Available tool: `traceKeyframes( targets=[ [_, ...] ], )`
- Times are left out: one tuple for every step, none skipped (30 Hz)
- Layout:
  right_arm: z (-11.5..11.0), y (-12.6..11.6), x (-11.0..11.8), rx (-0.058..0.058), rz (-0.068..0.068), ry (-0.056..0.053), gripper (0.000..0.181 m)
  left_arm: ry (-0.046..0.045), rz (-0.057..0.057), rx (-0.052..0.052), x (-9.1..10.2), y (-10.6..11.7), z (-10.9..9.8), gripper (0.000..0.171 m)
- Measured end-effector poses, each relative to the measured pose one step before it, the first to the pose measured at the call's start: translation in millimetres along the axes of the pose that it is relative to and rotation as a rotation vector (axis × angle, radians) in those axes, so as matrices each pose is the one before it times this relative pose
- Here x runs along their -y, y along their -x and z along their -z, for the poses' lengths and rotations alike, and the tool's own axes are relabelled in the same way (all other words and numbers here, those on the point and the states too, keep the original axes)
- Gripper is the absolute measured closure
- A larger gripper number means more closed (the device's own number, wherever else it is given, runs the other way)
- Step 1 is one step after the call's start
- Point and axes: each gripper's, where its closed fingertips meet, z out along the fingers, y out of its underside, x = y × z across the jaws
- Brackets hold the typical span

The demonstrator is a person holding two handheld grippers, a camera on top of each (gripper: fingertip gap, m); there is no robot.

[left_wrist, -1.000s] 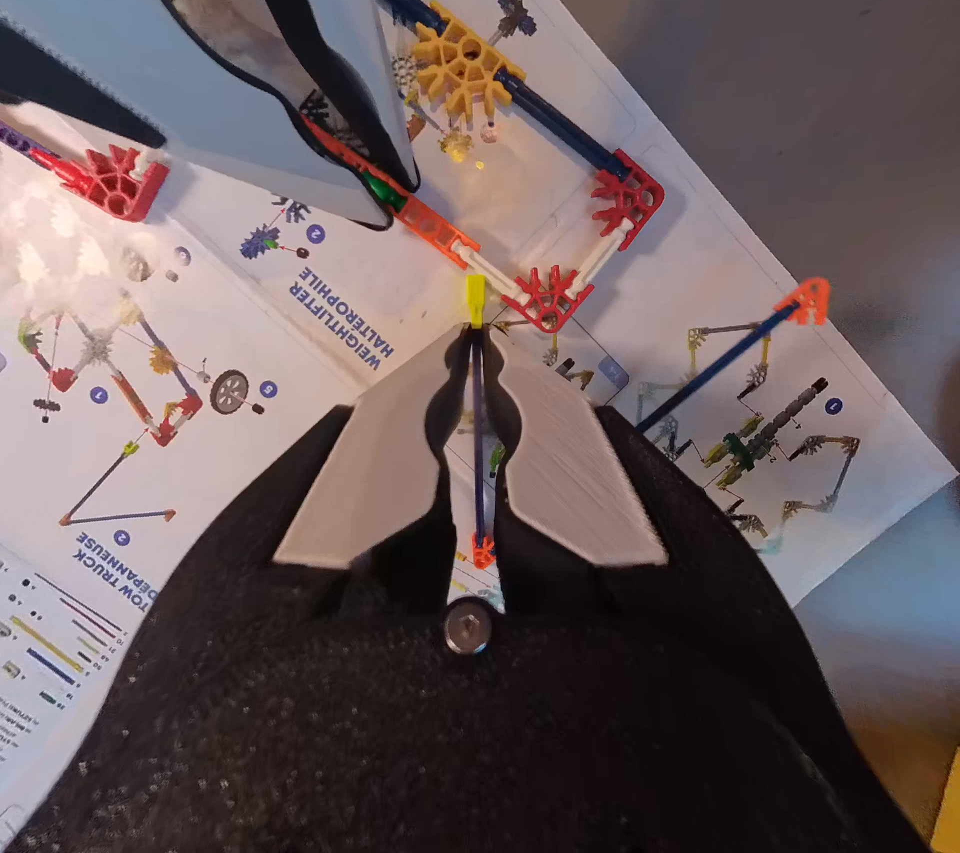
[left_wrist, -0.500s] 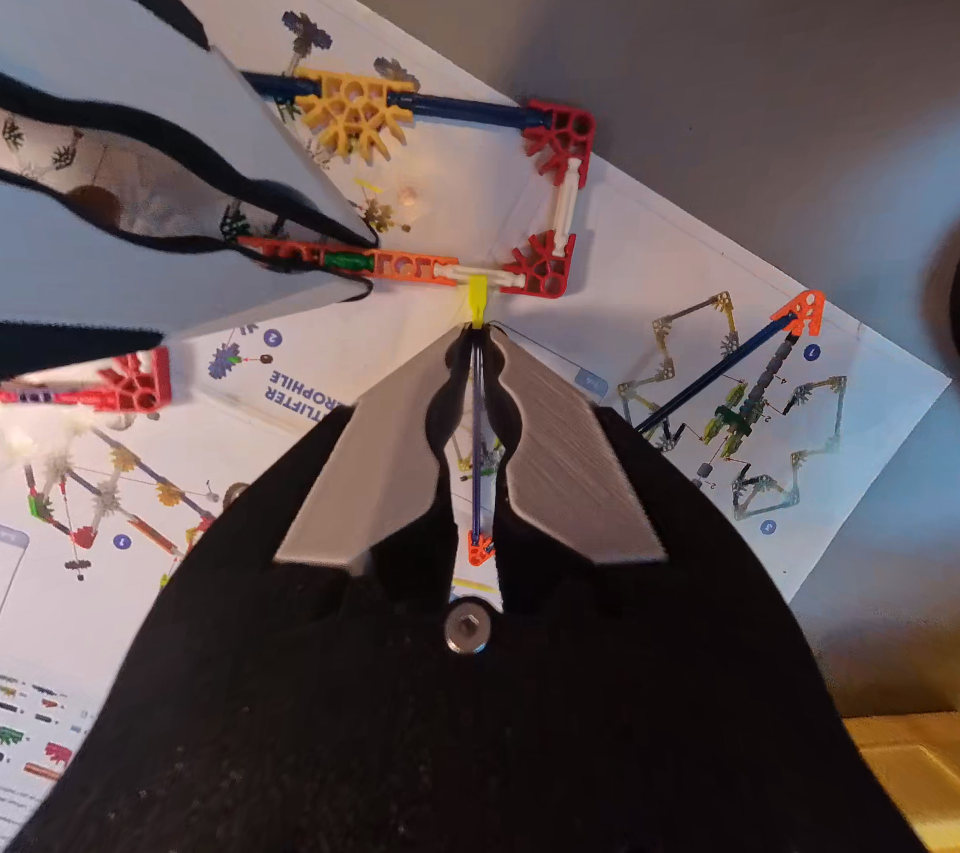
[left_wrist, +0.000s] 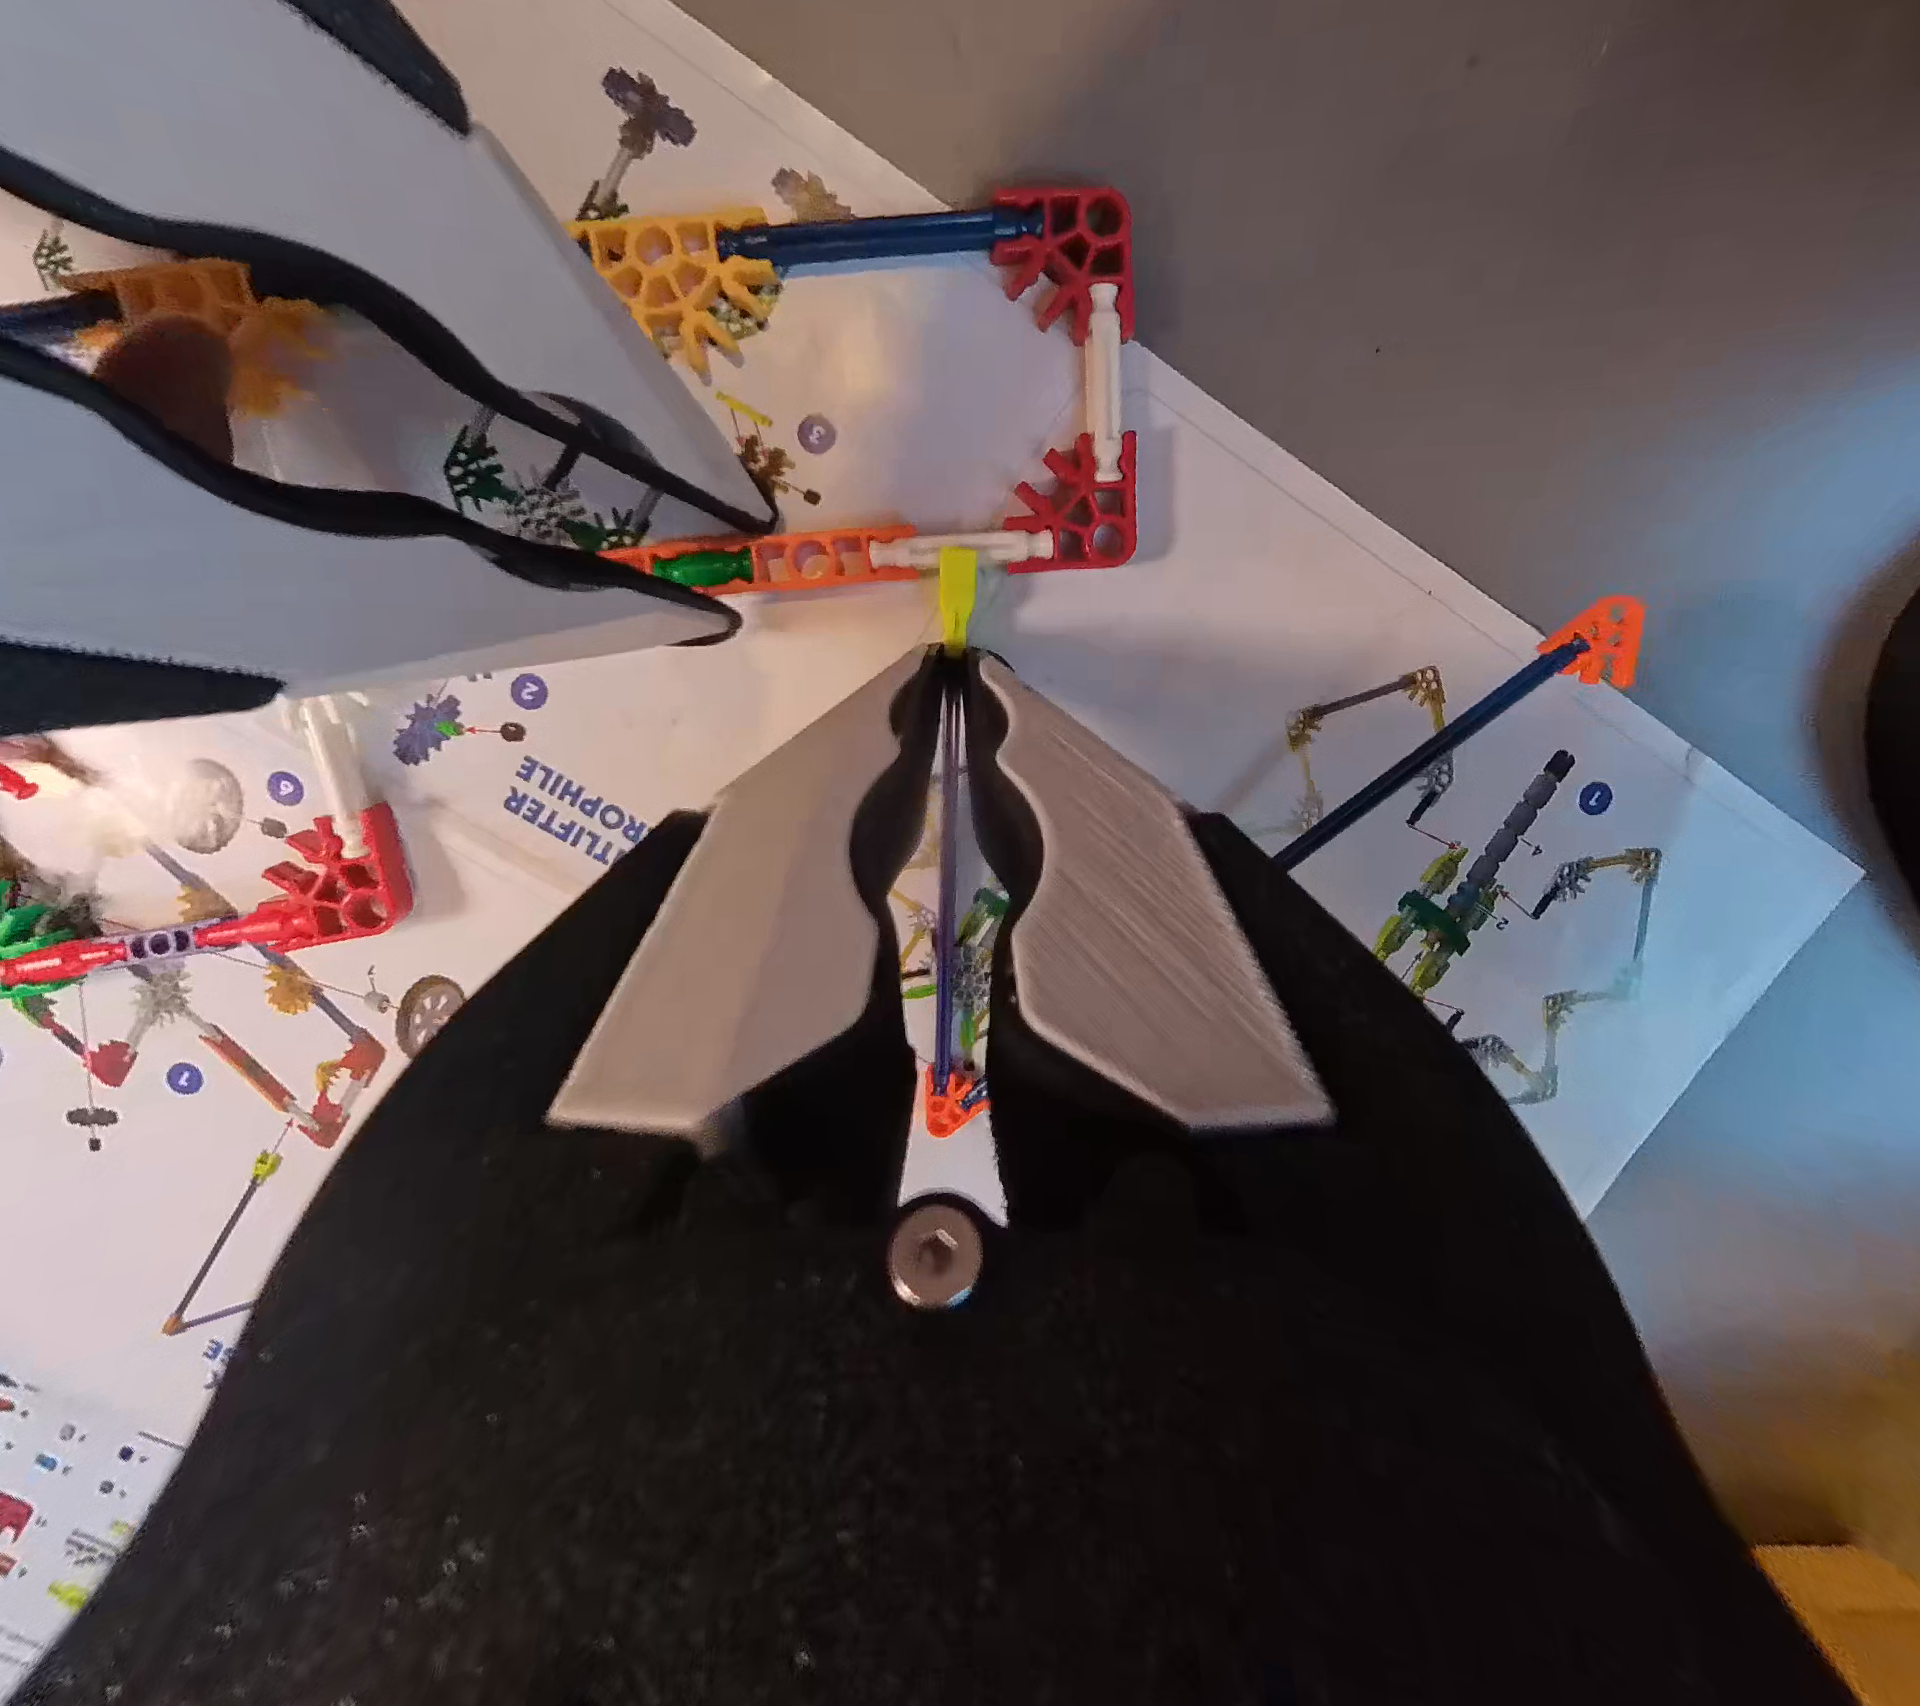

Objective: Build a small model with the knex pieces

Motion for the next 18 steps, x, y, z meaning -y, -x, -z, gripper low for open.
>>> traceKeyframes(
  targets=[
    [1.17, 1.52, 3.04, 0.0143, 0.0142, -0.009, 0.169, 0.00435, -0.0004, 0.0049, -0.05, -0.03, -0.08, 0.171],
    [0.57, 1.92, 4.19, 0.0127, 0.013, -0.0092, 0.169, 0.00365, 0.0002, 0.0036, -0.02, -0.11, 0.02, 0.171],
    [-1.49, 3.01, 1.58, 0.0174, 0.0168, 0.0095, 0.169, 0.00308, 0.0014, 0.0019, -0.03, 0.02, -0.07, 0.171],
    [-3.35, 2.1, -1.66, 0.008, 0.0231, 0.0279, 0.169, 0.00288, 0.0003, 0.0009, 0.03, -0.05, 0.01, 0.171],
    [-1.95, -1.26, 2.08, -0.0124, 0.0218, -0.0009, 0.171, 0.00348, -0.0001, 0.0003, -0.01, -0.05, -0.07, 0.171],
    [-1.57, -0.23, 0.58, 0.0017, 0.0026, 0.0052, 0.171, 0.00404, -0.0019, 0.0018, -0.06, 0.08, -0.04, 0.171],
    [-1.6, -0.88, 0.62, 0.0, -0.0027, 0.001, 0.171, 0.00486, -0.0017, 0.0022, 0.01, 0.02, -0.06, 0.171],
    [-3.19, -0.19, -2.71, -0.0005, 0.0074, 0.0173, 0.168, 0.00527, 0.0, 0.0022, 0.07, -0.05, 0.03, 0.171],
    [-0.48, 0.33, 0.64, 0.0011, 0.0153, -0.004, 0.169, 0.0042, 0.0039, 0.0015, 0.02, -0.18, -0.06, 0.171],
    [0.1, -0.3, -0.1, -0.0006, 0.0065, 0.003, 0.169, 0.002, 0.0065, 0.0009, -0.01, -0.1, -0.07, 0.171],
    [0.04, 0.04, -0.07, 0.0006, 0.0035, 0.0041, 0.169, 0.00067, 0.0071, 0.0008, 0.09, -0.14, -0.02, 0.171],
    [-0.08, 0.09, 0.04, 0.0, 0.0087, 0.0031, 0.169, 0.00079, 0.0054, 0.0011, 0.04, -0.12, 0.0, 0.171],
    [0.07, 0.02, 0.06, 0.0031, 0.0065, 0.0036, 0.169, 0.00173, 0.0049, 0.0012, 0.01, -0.09, -0.08, 0.171],
    [-0.12, 0.18, 0.14, 0.0067, 0.0016, 0.0047, 0.17, 0.00117, 0.0048, 0.0008, 0.15, 0.0, -0.03, 0.171],
    [-0.1, 0.16, 0.28, 0.0085, 0.0045, 0.0046, 0.17, -0.00078, 0.0053, 0.0007, 0.09, -0.05, -0.04, 0.171],
    [-0.17, 0.15, 0.44, 0.0096, 0.0109, 0.0042, 0.171, -0.00232, 0.0045, 0.0019, 0.1, 0.01, 0.03, 0.171],
    [-0.12, 0.02, 0.19, 0.0089, 0.0076, 0.0007, 0.171, -0.00261, 0.0039, 0.0035, 0.01, -0.05, 0.05, 0.171],
    [-0.17, -0.04, 0.23, 0.0057, -0.0005, -0.0061, 0.171, -0.00212, 0.0031, 0.0051, 0.02, -0.16, -0.06, 0.171]
  ],
)
